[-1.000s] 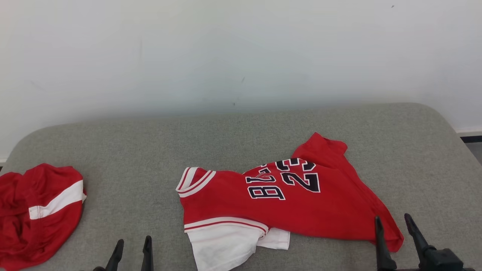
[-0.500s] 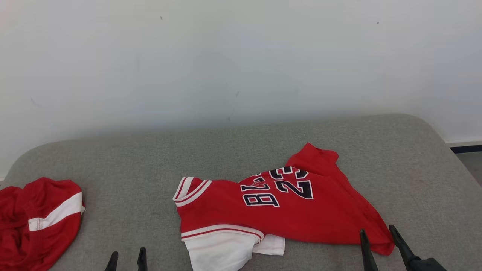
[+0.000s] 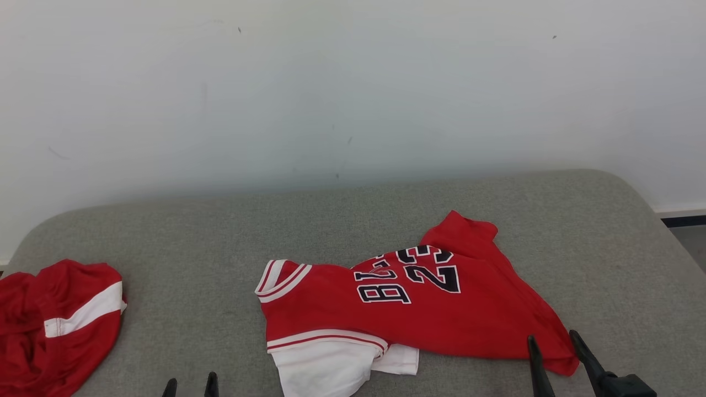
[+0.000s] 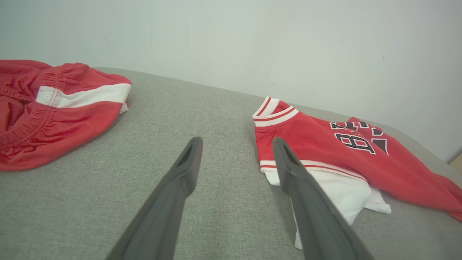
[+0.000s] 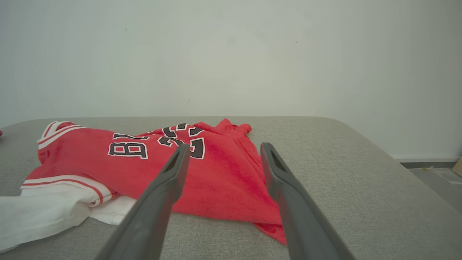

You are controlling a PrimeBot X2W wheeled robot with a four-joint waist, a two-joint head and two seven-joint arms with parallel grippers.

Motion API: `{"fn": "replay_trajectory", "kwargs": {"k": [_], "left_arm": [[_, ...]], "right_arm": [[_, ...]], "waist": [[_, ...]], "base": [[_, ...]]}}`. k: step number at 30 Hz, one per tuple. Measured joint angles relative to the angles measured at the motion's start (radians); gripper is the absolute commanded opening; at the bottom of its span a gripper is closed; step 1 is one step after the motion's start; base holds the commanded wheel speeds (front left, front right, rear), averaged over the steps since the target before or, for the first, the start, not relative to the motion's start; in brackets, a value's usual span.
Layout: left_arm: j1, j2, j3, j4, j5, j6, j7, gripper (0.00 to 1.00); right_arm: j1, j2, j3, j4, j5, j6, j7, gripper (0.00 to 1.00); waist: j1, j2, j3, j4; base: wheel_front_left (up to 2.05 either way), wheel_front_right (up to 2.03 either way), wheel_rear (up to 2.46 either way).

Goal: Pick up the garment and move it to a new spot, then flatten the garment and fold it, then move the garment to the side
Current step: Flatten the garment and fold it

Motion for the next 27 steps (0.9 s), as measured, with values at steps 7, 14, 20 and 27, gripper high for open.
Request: {"fn": "replay_trajectory", "kwargs": {"k": [7,14,20,27], "left_arm": [[-0.012,0.000,-0.062,0.047,-0.020,-0.005,0.004,1.00],[-0.090,0.000,-0.178,0.160,-0.063,-0.021,0.037,1.00],[-0.146,-0.001,-0.258,0.258,-0.109,-0.022,0.038,1.00],[-0.209,-0.001,-0.318,0.335,-0.146,-0.021,0.018,1.00]], "right_arm": [[-0.037,-0.020,-0.024,0.006,0.007,0.000,0.061,1.00],[-0.086,-0.062,-0.081,0.076,0.004,0.000,0.204,1.00],[-0.121,-0.072,-0.128,0.144,0.006,0.000,0.270,1.00],[-0.166,-0.076,-0.183,0.244,0.006,0.000,0.281,1.00]], "waist": [[0.0000,0.0000,0.020,-0.001],[0.0002,0.0000,0.057,-0.003],[0.0002,0.0000,0.091,-0.006],[0.0002,0.0001,0.124,-0.015]], "base": [[0.00,0.00,0.00],[0.00,0.00,0.00],[0.00,0.00,0.00],[0.00,0.00,0.00]]}}
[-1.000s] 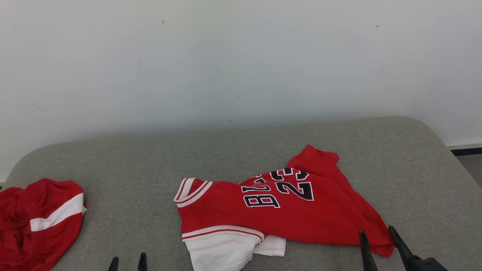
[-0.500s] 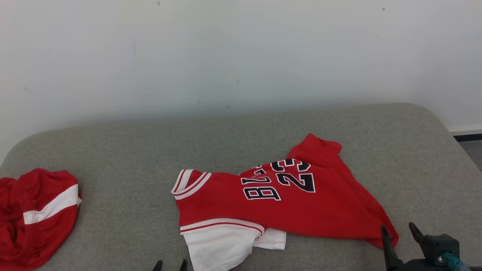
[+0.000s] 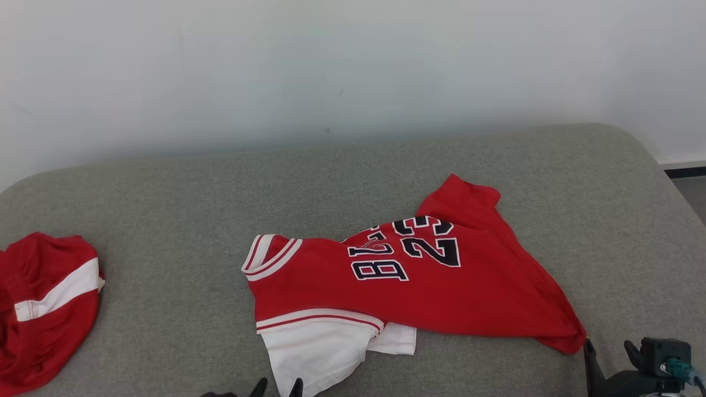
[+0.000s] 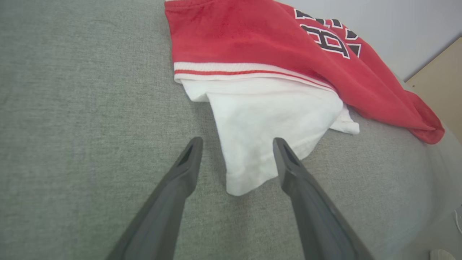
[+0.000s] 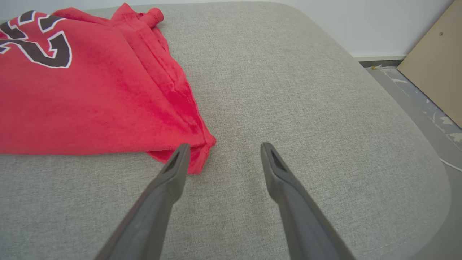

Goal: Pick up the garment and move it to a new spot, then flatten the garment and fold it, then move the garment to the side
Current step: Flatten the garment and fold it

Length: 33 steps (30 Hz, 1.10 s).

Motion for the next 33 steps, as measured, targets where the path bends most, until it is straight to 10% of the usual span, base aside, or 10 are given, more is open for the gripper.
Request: {"fn": "replay_trajectory", "kwargs": {"k": [24,26,27,29,31,33], "left_arm": [[-0.128,-0.001,-0.094,0.140,-0.054,0.000,-0.011,0.90],[-0.131,-0.001,-0.097,0.142,-0.057,0.000,-0.013,0.48],[-0.133,0.000,-0.098,0.142,-0.057,0.000,-0.014,0.22],[-0.136,0.002,-0.100,0.141,-0.057,-0.001,-0.015,0.00],[-0.136,0.002,-0.103,0.138,-0.057,-0.002,-0.015,0.00],[-0.136,0.002,-0.104,0.134,-0.059,-0.008,-0.015,0.00]], "right_arm": [[-0.209,0.005,0.018,0.309,0.035,0.000,0.000,1.00],[-0.215,0.003,0.022,0.324,0.036,0.000,-0.005,0.84],[-0.220,0.002,0.023,0.331,0.039,0.000,-0.009,0.48],[-0.228,0.002,0.024,0.338,0.043,0.000,-0.022,0.27],[-0.232,0.001,0.023,0.346,0.045,0.000,-0.037,0.02],[-0.237,0.000,0.025,0.354,0.055,0.000,-0.047,0.00]], "waist": [[-0.0001,0.0000,0.084,-0.002],[-0.0001,-0.0001,0.089,0.001],[-0.0002,-0.0001,0.091,0.002],[-0.0001,0.0000,0.094,0.003],[-0.0001,0.0000,0.095,0.002],[-0.0001,0.0000,0.095,0.001]], "base": [[0.00,0.00,0.00],[0.00,0.00,0.00],[0.00,0.00,0.00],[0.00,0.00,0.00],[0.00,0.00,0.00],[0.00,0.00,0.00]]}}
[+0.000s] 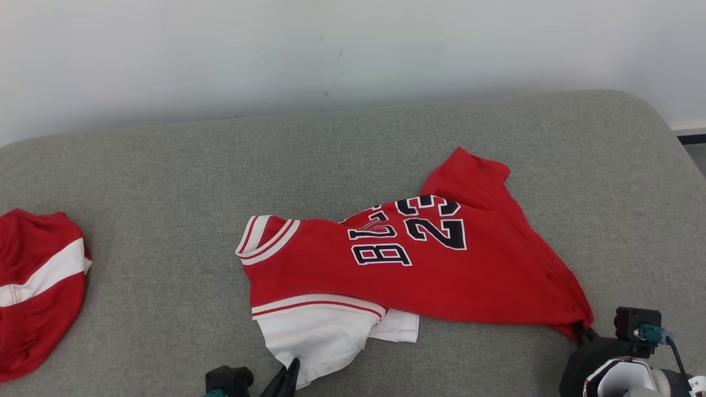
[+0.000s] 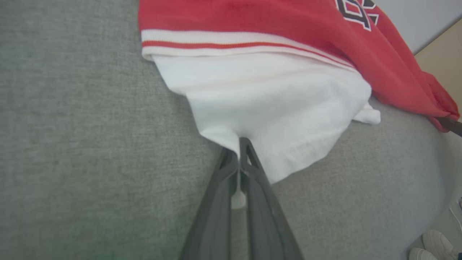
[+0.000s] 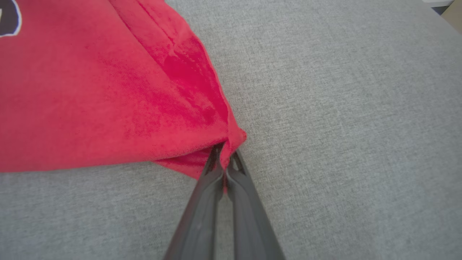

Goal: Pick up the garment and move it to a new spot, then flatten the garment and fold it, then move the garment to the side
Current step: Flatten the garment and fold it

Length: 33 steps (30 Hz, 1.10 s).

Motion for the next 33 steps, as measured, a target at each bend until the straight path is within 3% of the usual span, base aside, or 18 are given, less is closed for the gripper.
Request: {"fn": "replay_trajectory", "kwargs": {"k": [4,8,14,19,24,29,33], "left_arm": [[0.008,-0.001,0.024,-0.048,-0.038,-0.002,0.000,0.00],[0.031,-0.001,0.099,-0.196,-0.092,-0.005,-0.002,0.00],[0.047,0.028,0.148,-0.380,-0.187,-0.007,0.003,0.00],[-0.044,0.084,0.137,-0.497,-0.318,-0.007,0.119,0.00],[-0.223,0.132,0.198,-0.528,-0.437,0.000,0.254,0.00],[-0.474,0.175,0.255,-0.512,-0.493,0.064,0.382,0.00],[-0.693,0.204,0.291,-0.484,-0.494,0.127,0.432,0.00]], "right_arm": [[-0.011,0.004,0.013,-0.006,0.048,0.000,-0.021,0.00],[-0.009,0.023,0.058,-0.073,0.190,0.000,-0.006,0.00],[0.016,0.002,0.172,-0.311,0.451,0.000,0.086,0.00],[-0.012,-0.057,0.193,-0.494,0.573,0.000,0.182,0.00],[-0.156,-0.062,0.170,-0.574,0.644,0.000,0.304,0.00],[-0.393,-0.021,0.132,-0.524,0.637,0.000,0.400,0.00],[-0.628,0.017,0.093,-0.430,0.575,0.000,0.395,0.00]], "waist": [[0.0001,0.0000,-0.007,0.000],[0.0000,0.0000,-0.019,0.001],[0.0000,0.0000,-0.037,-0.001],[0.0000,0.0000,-0.040,-0.006],[0.0000,0.0000,-0.008,-0.015],[0.0000,0.0000,0.064,-0.029],[0.0001,0.0001,0.153,-0.040]], "base": [[0.00,0.00,0.00],[0.00,0.00,0.00],[0.00,0.00,0.00],[0.00,0.00,0.00],[0.00,0.00,0.00],[0.00,0.00,0.00],[0.00,0.00,0.00]]}}
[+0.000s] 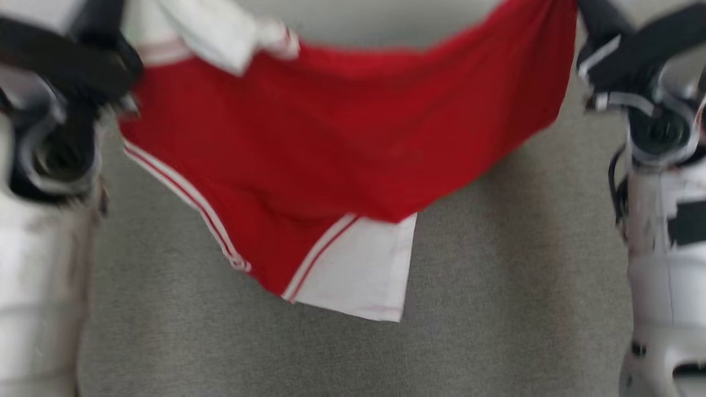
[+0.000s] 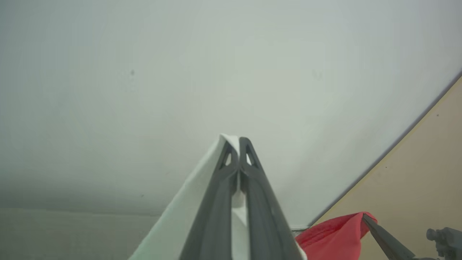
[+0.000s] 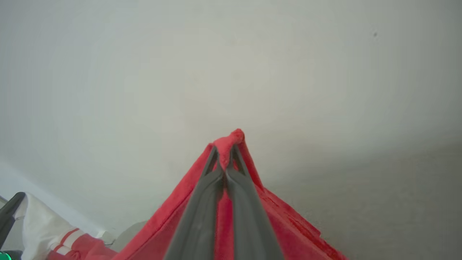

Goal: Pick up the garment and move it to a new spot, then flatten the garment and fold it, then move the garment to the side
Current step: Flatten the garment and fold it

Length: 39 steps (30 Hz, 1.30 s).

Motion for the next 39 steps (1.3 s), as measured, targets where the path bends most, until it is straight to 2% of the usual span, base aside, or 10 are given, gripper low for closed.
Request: {"fn": "replay_trajectory", "kwargs": {"k": [4,8,11,17,21,25,30,35,39], "left_arm": [[-0.174,0.022,0.008,0.024,0.036,0.005,-0.019,0.00],[-0.367,0.050,0.006,0.070,0.132,-0.001,-0.115,0.00],[-0.499,0.077,0.000,0.114,0.201,-0.026,-0.205,0.00],[-0.698,0.085,-0.006,0.168,0.292,-0.061,-0.376,0.00],[-0.751,0.073,-0.008,0.182,0.301,-0.097,-0.414,0.00],[-0.707,0.070,-0.026,0.190,0.306,-0.121,-0.428,0.00],[-0.494,0.049,-0.053,0.202,0.267,-0.132,-0.432,0.00],[-0.304,0.025,-0.052,0.127,0.191,-0.134,-0.433,0.00],[-0.117,-0.002,-0.043,0.055,0.115,-0.134,-0.434,0.00]], "right_arm": [[-0.178,0.021,-0.021,0.067,-0.055,0.000,-0.067,0.00],[-0.390,0.036,-0.047,0.158,-0.119,0.000,-0.216,0.00],[-0.508,0.047,-0.074,0.232,-0.144,0.000,-0.353,0.00],[-0.676,0.053,-0.113,0.337,-0.183,0.000,-0.595,0.00],[-0.731,0.029,-0.097,0.355,-0.218,0.000,-0.674,0.00],[-0.714,0.008,-0.057,0.394,-0.242,0.000,-0.689,0.00],[-0.583,-0.008,0.090,0.450,-0.257,0.000,-0.693,0.00],[-0.483,-0.056,0.167,0.460,-0.204,0.000,-0.696,0.00],[-0.374,-0.093,0.186,0.472,-0.147,0.000,-0.696,0.00]], "waist": [[0.0001,0.0001,0.079,-0.011],[0.0002,0.0000,0.187,-0.025],[0.0003,0.0001,0.263,-0.035],[0.0002,0.0002,0.377,-0.052],[0.0000,0.0001,0.425,-0.054],[-0.0001,0.0000,0.462,-0.047],[0.0001,0.0001,0.485,-0.014],[-0.0002,0.0000,0.452,0.008],[-0.0003,0.0000,0.400,0.022]], "base": [[0.00,0.00,0.00],[0.00,0.00,0.00],[0.00,0.00,0.00],[0.00,0.00,0.00],[0.00,0.00,0.00],[0.00,0.00,0.00],[0.00,0.00,0.00],[0.00,0.00,0.00],[0.00,0.00,0.00]]}}
